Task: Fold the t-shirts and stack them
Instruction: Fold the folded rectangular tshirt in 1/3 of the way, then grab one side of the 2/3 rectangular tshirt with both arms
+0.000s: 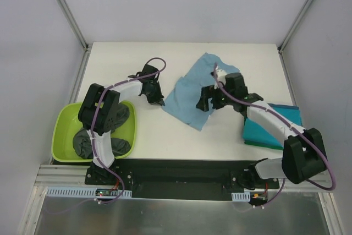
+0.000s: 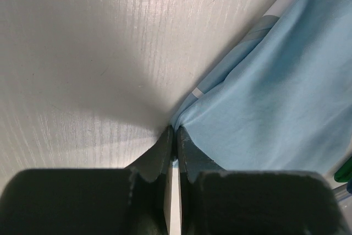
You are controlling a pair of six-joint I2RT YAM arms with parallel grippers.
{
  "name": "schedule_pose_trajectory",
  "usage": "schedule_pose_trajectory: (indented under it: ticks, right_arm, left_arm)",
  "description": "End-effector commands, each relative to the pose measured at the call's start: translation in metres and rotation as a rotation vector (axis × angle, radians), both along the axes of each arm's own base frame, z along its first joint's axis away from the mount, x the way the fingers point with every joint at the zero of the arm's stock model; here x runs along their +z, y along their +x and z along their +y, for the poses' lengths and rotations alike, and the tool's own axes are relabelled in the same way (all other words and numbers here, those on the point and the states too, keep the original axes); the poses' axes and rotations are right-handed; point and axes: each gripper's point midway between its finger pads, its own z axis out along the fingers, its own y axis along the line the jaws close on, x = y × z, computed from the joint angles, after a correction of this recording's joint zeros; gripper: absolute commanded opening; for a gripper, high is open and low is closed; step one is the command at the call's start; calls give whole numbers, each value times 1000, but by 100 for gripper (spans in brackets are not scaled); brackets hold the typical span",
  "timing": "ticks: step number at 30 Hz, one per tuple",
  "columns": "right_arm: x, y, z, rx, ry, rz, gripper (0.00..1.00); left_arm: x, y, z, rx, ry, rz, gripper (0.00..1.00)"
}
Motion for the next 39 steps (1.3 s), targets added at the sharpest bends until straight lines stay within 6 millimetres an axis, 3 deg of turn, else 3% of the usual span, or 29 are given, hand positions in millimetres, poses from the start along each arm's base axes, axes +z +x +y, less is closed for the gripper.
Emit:
schedule_pose_trajectory:
  ticks: [1,4,9,20,25,29,34,39]
  right_arm:
    - [-9,-54,20,241,-242,-154,98]
    - [-33,-91,29,388,-386,-130,99]
    - [-64,-119,43,494,-470,-26,90]
    - [-106,-117,39,485,-664,85,71]
    - [-107,-113,27,443,-792,78,69]
    - [-90,-113,26,423,-808,25,69]
    - [-70,-106,41,457,-751,-74,69]
    - [-81,-95,53,524,-791,-77,65]
  left_arm:
    - [-11,-19,22,32,107,19,0]
    - [-9,-25,22,23,96,25,0]
    - [-9,-27,26,33,108,22,0]
    - [-6,-28,27,40,112,13,0]
    - [-4,-26,28,40,106,8,0]
    - [-4,-26,27,33,99,10,0]
    - [-2,-25,26,31,93,9,0]
    - [-1,-24,26,32,91,5,0]
